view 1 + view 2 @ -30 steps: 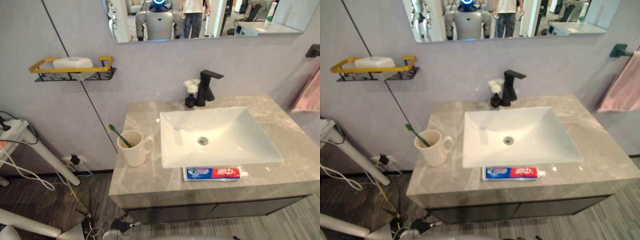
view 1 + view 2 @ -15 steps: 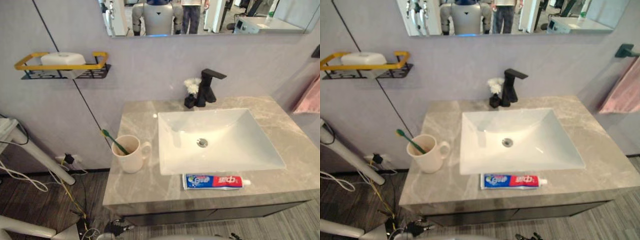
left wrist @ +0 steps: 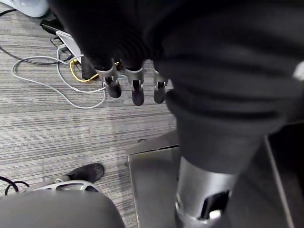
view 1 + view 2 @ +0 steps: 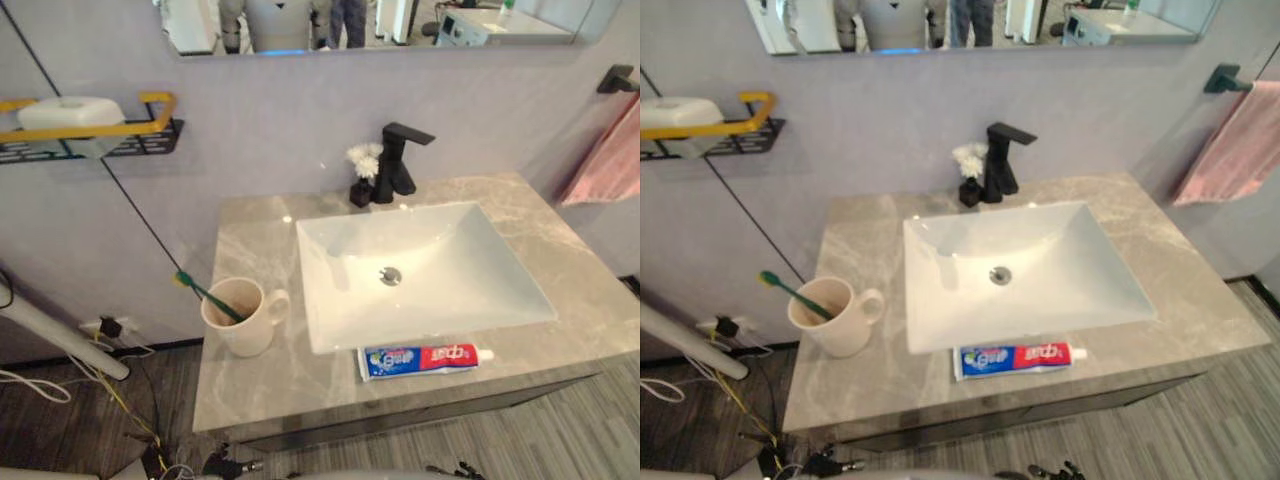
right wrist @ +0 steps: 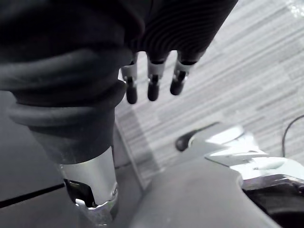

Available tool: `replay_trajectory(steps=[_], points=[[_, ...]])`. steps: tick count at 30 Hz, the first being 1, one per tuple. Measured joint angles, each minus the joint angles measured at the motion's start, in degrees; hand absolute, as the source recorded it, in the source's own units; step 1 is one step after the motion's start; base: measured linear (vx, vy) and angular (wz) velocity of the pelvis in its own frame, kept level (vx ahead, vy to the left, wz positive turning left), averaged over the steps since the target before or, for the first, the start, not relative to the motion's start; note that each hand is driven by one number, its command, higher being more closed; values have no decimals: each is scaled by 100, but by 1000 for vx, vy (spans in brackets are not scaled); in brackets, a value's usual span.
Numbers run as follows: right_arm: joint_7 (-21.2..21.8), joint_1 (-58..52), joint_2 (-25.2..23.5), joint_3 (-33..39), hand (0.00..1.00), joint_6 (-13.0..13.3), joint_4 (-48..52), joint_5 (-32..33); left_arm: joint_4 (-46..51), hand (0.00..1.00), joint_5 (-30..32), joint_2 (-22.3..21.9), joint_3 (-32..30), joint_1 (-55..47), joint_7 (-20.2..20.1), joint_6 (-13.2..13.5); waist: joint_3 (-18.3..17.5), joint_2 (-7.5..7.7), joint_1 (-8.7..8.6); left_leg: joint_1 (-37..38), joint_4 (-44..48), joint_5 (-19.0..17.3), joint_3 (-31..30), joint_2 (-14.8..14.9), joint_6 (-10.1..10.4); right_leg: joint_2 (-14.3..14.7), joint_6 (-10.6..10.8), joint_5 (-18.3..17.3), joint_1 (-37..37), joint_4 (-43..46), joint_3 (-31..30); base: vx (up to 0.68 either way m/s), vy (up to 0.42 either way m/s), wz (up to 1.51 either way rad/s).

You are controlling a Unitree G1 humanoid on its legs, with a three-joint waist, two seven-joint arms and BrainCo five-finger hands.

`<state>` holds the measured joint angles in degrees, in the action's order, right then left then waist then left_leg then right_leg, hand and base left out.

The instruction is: Organize washtable

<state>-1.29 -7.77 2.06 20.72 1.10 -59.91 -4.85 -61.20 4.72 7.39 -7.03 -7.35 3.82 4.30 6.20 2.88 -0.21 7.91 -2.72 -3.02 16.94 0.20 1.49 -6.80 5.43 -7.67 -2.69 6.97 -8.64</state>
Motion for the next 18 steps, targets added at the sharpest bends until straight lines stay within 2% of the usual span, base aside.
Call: replay_trajectory(steps=[1, 4, 7, 9, 12, 15, 18], points=[[-3, 17, -31, -46, 0, 0, 62, -14, 27, 0, 0, 15, -21, 63, 0, -1, 61, 34, 1, -194, 347, -172, -3, 88, -21, 2, -2, 1, 86, 163, 182, -6, -74, -4], [-6, -27, -50, -108, 0, 3, 117, -22, 132, 0, -1, 13, -34, 136, 1, -3, 65, 34, 70, -458, 797, -395, -158, 152, -108, -34, -5, 4, 123, 344, 456, 23, -33, 26], [-14, -44, -48, -137, 0, 3, 117, -21, 262, 0, -3, -9, -34, 187, 2, -2, 13, 65, 118, -624, 837, -397, -275, 142, -120, -108, -70, 82, 127, 258, 567, 22, 49, 34], [-15, 10, -74, -162, 0, 3, 102, -20, 262, 0, -4, 23, -42, 200, 3, -2, -49, 157, 135, -724, 903, -396, -300, 82, -122, -135, -19, 114, 90, -7, 617, 59, 37, 13], [-20, 239, -81, -166, 0, 9, 54, -16, 256, 0, -3, 18, -29, 294, 4, -2, -46, 199, 133, -1036, 1206, -395, -361, 68, -122, -188, 40, 182, -1, -429, 756, -7, -31, 12], [-99, 229, -56, -154, 0, 17, 57, 31, 263, 0, -11, -119, 19, 452, 7, 7, 121, 46, 114, -1186, 1673, -398, -689, 185, -118, -79, 4, 162, -216, -359, 1030, -61, -107, 47], [-151, 294, 67, -154, 0, 43, 77, 96, 317, 0, -59, -331, 13, 514, 12, 14, 245, -140, 120, -1310, 1954, -482, -739, 448, 13, 101, -168, 5, -38, 51, 1175, -130, -80, 19]])
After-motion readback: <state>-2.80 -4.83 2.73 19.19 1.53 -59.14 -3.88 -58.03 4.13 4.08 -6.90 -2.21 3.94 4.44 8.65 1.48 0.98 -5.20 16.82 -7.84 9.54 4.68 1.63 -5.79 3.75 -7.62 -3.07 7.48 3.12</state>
